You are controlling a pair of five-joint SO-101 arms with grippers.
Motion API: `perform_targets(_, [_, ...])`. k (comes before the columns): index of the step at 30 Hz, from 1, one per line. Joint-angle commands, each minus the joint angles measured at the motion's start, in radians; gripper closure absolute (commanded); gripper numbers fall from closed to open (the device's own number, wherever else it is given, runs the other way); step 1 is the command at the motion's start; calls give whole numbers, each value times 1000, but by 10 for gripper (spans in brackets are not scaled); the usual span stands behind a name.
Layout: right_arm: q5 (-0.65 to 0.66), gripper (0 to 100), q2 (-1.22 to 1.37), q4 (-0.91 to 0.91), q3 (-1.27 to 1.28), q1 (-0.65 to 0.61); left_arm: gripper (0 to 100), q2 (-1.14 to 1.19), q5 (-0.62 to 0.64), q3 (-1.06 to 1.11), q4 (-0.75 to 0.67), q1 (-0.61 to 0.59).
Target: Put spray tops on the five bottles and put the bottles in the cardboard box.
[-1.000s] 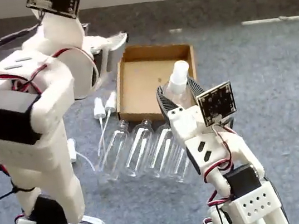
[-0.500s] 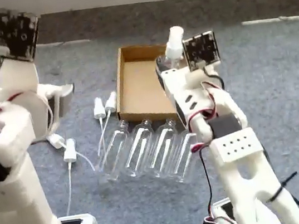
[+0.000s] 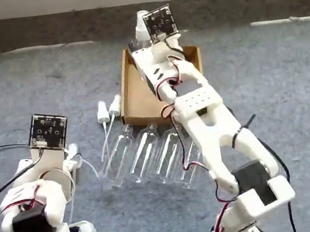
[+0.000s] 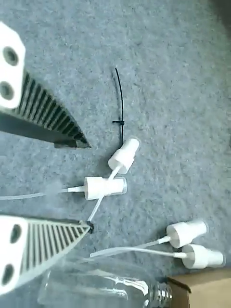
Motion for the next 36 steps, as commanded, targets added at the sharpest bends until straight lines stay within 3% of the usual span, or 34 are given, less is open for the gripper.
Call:
perform_targets(1, [-9,995,59,-65,-117,-16,772,-47,-18,133,-127,-38])
perform_targets(10, [-11,995,249,-259,-217,-36,772,-50,-17,321,-252,-36])
perform_targets(20, [-11,995,444,-263,-372,-36,772,-51,-17,340,-253,-36])
perform_targets(36, [-5,991,464,-262,-386,-38,772,-51,-18,344,-253,-36])
